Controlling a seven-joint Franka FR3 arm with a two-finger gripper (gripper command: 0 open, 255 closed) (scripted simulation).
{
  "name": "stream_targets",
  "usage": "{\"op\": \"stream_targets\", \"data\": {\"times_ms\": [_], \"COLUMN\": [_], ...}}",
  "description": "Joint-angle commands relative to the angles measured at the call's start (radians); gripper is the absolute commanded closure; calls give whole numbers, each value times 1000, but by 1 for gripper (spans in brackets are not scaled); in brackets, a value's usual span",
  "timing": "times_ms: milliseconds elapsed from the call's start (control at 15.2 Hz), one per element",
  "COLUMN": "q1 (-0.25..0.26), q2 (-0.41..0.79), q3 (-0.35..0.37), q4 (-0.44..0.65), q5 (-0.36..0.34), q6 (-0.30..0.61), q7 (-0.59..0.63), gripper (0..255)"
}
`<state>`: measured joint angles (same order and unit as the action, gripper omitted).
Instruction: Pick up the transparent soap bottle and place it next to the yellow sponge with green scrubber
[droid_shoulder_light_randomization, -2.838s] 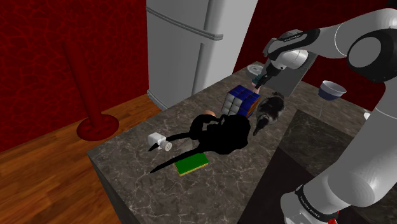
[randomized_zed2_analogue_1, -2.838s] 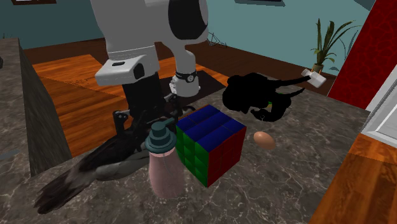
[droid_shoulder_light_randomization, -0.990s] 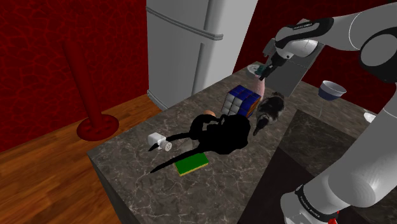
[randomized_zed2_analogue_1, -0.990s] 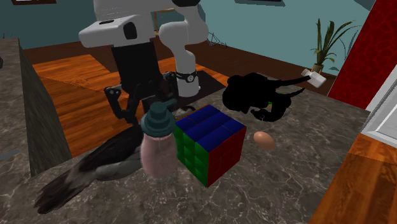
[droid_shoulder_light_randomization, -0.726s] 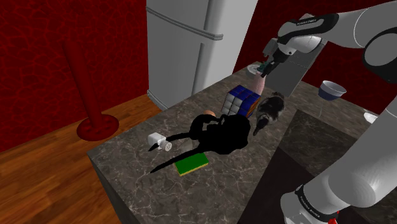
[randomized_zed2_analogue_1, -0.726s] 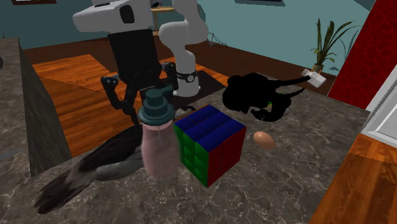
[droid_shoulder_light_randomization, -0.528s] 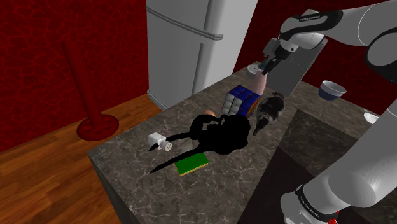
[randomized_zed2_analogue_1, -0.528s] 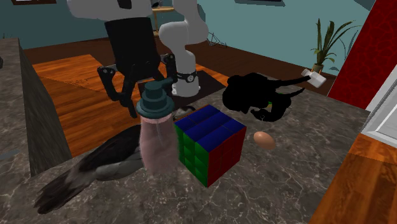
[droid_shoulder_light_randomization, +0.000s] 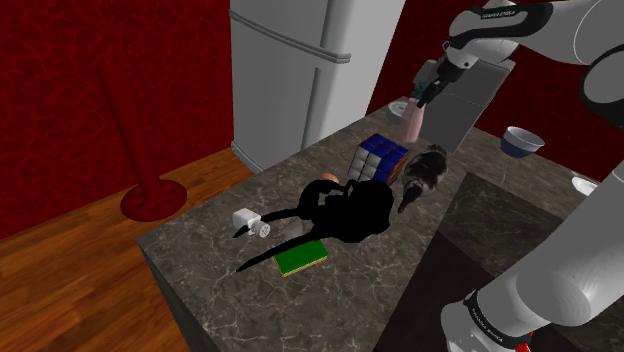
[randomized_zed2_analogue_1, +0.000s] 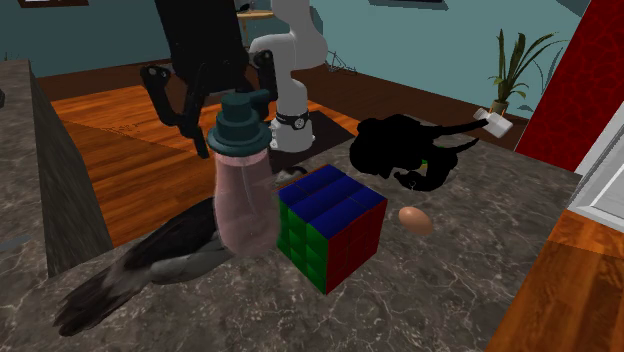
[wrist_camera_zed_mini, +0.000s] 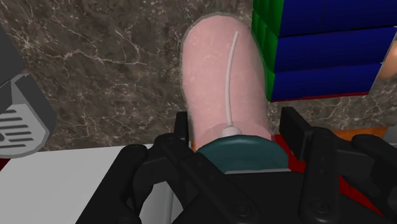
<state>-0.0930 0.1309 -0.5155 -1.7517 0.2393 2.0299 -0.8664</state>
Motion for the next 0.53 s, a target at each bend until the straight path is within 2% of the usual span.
{"op": "stream_targets", "data": {"times_ms": [0,462], "q1": [-2,-6], "q2": [-2,-3], "q3": [-2,-5], "q4": [28,120], "q5": [-3,-11], "q6": [-29,-121], "q7": [3,19], "gripper": [255,255]}}
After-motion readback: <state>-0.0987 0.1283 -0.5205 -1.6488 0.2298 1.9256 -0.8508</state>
